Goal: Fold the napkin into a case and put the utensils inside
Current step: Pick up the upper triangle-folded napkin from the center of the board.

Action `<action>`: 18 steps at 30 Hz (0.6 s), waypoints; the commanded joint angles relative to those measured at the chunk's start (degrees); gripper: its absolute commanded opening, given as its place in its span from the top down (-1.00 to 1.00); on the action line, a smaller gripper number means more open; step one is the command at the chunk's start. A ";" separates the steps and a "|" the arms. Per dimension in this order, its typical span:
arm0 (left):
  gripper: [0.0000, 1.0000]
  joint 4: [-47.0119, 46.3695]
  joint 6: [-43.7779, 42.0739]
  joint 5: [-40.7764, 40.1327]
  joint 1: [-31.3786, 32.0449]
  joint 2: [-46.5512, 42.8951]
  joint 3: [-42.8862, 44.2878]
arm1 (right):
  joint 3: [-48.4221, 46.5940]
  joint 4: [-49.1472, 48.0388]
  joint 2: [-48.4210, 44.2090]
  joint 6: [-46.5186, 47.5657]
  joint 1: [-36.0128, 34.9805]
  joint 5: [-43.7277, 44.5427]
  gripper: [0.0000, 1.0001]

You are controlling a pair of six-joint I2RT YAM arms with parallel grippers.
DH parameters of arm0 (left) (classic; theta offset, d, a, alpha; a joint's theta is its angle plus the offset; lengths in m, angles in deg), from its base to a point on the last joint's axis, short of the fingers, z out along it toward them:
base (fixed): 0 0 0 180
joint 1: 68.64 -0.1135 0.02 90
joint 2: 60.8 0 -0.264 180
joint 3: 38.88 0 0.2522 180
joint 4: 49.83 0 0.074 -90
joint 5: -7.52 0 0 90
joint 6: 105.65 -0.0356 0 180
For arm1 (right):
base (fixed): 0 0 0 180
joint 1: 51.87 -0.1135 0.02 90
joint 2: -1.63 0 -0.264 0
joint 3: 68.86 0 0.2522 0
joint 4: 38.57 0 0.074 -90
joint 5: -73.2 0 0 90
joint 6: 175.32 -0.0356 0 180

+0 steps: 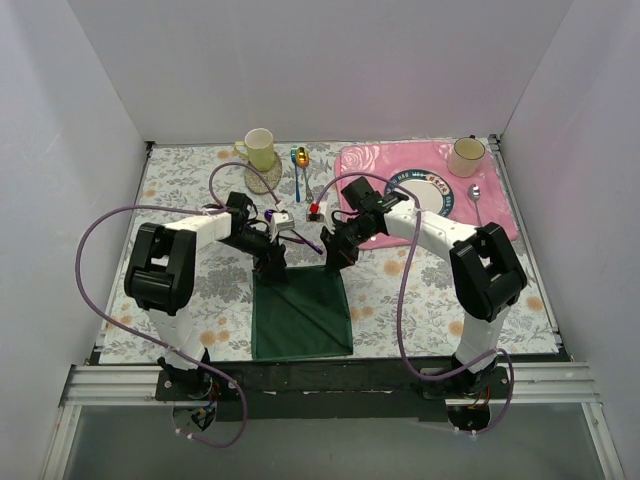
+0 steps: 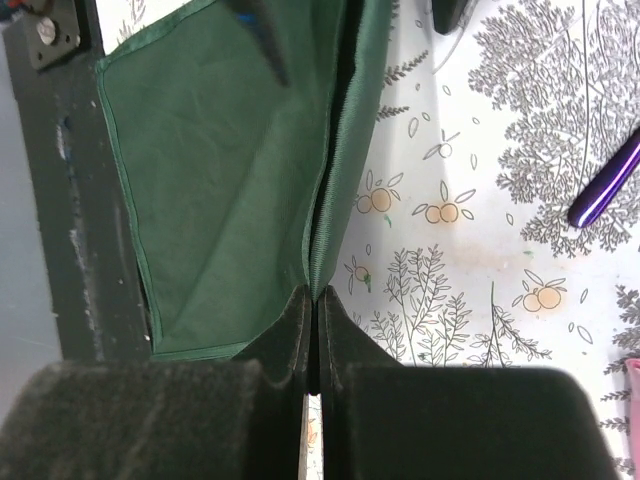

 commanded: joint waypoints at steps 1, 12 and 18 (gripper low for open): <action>-0.37 8.47 -8.64 2.48 -1.65 2.40 4.77 | 1.93 -2.00 -4.28 4.42 -1.58 3.34 0.97; 0.10 25.53 -21.40 2.30 -7.63 6.97 8.21 | 3.34 -3.85 -7.97 4.52 -1.68 5.10 0.97; 0.25 27.11 -21.57 3.71 -9.03 9.69 9.35 | 3.34 -3.68 -9.29 4.86 -1.76 4.92 0.97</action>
